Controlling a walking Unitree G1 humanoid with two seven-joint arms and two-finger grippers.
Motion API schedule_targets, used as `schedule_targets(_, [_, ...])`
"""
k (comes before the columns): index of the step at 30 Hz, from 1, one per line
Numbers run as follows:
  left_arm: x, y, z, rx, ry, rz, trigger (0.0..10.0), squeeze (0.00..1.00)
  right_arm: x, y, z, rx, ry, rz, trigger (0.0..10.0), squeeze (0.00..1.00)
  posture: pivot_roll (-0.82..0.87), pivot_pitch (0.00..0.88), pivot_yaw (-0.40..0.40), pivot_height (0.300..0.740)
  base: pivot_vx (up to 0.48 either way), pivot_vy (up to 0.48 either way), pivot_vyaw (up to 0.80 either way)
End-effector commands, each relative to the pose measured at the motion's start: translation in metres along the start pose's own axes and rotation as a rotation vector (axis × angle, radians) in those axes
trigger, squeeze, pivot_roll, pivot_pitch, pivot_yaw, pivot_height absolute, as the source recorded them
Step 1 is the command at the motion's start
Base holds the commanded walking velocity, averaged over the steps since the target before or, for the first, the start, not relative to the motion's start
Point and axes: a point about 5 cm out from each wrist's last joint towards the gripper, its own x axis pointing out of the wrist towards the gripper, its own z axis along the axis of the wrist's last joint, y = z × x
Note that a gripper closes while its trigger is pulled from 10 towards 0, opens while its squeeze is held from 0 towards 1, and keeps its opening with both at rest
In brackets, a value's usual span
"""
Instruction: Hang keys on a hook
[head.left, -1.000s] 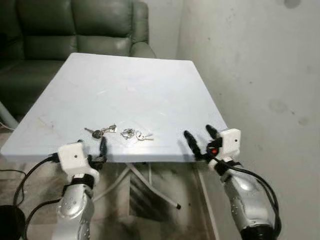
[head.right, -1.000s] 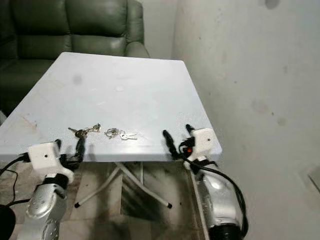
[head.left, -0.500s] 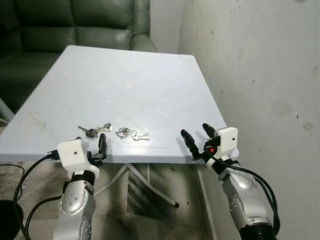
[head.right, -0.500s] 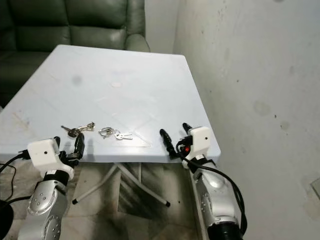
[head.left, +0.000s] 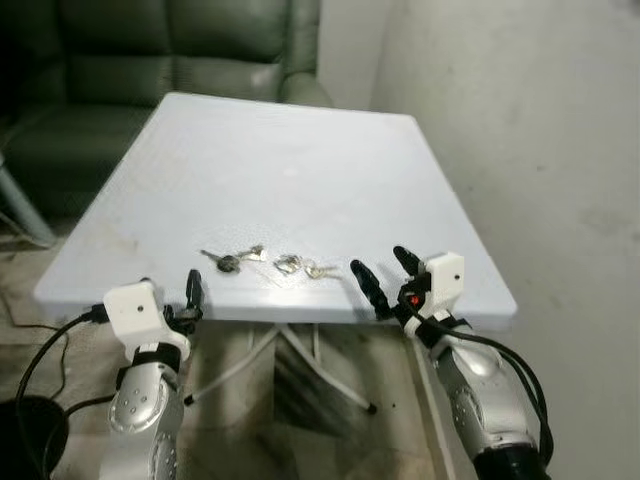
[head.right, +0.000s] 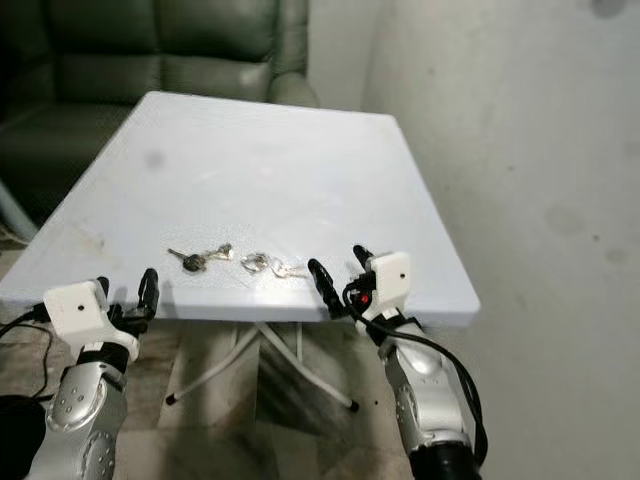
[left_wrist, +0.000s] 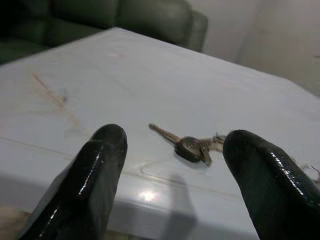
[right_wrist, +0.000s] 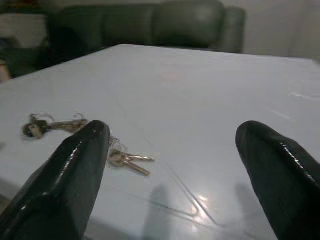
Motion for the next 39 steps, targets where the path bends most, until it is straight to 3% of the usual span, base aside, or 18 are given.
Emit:
schedule_targets(1, [-0.0006,0.0077,-0.0005,0.021,0.009,0.026,10.0,0.00,0.0046,0.0057,0.0049,0.008,-0.025,0.021,10.0,0.00,0.01,0.000,-0.081,0.740,0.000,0.420,0.00])
schedule_targets(25, [-0.0039,0.0092,-0.0026,0.037,0.019,0.028,10.0,0.00,0.0003,0.0106,0.0004,0.016,-0.008,0.050,10.0,0.00,0.01,0.000,-0.081,0.740,0.000,0.412,0.00])
schedule_targets(34, [-0.0058,0.0104,-0.0060,0.076,0.041,0.014,10.0,0.00,-0.0015,0.0114,-0.0014,0.019,-0.001,0.049,10.0,0.00,0.01,0.000,-0.079,0.740,0.000,0.000,0.00])
schedule_targets(39, [-0.0073,0.0067,-0.0043,0.056,0.019,-0.035,10.0,0.00,-0.0018,0.0120,-0.0014,0.021,0.000,0.051,10.0,0.00,0.02,0.000,-0.080,0.740,0.461,0.000,0.00])
